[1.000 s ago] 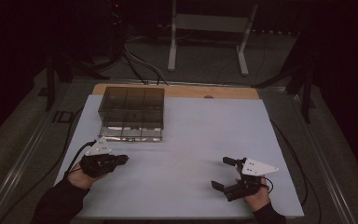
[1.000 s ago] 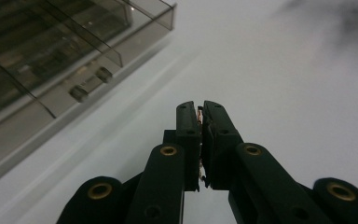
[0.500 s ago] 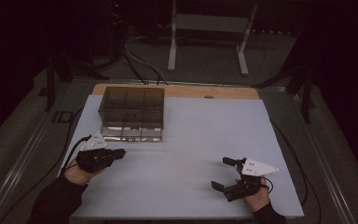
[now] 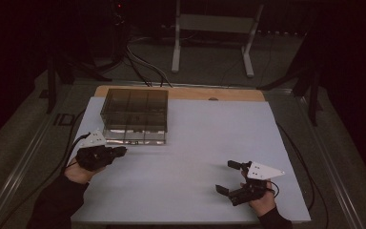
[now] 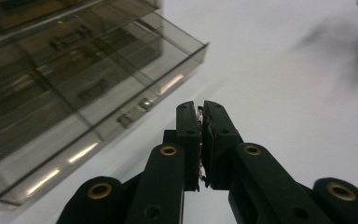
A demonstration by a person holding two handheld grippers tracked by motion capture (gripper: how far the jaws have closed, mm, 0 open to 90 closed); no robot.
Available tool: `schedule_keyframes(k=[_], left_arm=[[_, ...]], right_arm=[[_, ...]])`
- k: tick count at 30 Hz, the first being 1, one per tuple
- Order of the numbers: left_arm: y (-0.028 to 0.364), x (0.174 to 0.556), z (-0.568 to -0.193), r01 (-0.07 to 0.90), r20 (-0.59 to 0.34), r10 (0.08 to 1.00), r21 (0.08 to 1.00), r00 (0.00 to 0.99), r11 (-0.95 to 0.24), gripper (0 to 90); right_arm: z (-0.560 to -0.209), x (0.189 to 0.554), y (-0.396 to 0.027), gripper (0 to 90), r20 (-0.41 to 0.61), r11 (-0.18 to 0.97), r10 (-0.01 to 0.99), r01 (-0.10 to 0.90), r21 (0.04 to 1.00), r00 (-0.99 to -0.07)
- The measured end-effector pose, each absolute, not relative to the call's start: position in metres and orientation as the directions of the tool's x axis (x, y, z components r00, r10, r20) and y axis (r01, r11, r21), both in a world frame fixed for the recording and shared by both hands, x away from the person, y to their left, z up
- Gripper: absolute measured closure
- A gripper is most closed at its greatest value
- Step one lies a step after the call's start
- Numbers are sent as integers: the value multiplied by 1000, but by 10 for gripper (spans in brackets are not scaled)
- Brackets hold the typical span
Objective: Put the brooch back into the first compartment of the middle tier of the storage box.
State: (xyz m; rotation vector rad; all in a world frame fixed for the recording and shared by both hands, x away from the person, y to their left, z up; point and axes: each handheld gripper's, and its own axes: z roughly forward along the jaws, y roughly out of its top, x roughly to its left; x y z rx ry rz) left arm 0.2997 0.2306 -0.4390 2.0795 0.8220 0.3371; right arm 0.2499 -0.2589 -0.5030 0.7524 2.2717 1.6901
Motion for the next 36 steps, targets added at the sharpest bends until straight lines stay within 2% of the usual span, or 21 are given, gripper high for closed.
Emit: schedule_keyframes(k=[19,36], left_arm=[[237,319,-434,451,-71,720,820,691,-352,868],[256,340,-433,459,-86,801,853,592,-248,868]], right_arm=[[-504,250,-259,0,132,214,518,277,937,-845],[-504,250,-260,0,132,209,524,278,938,-841]])
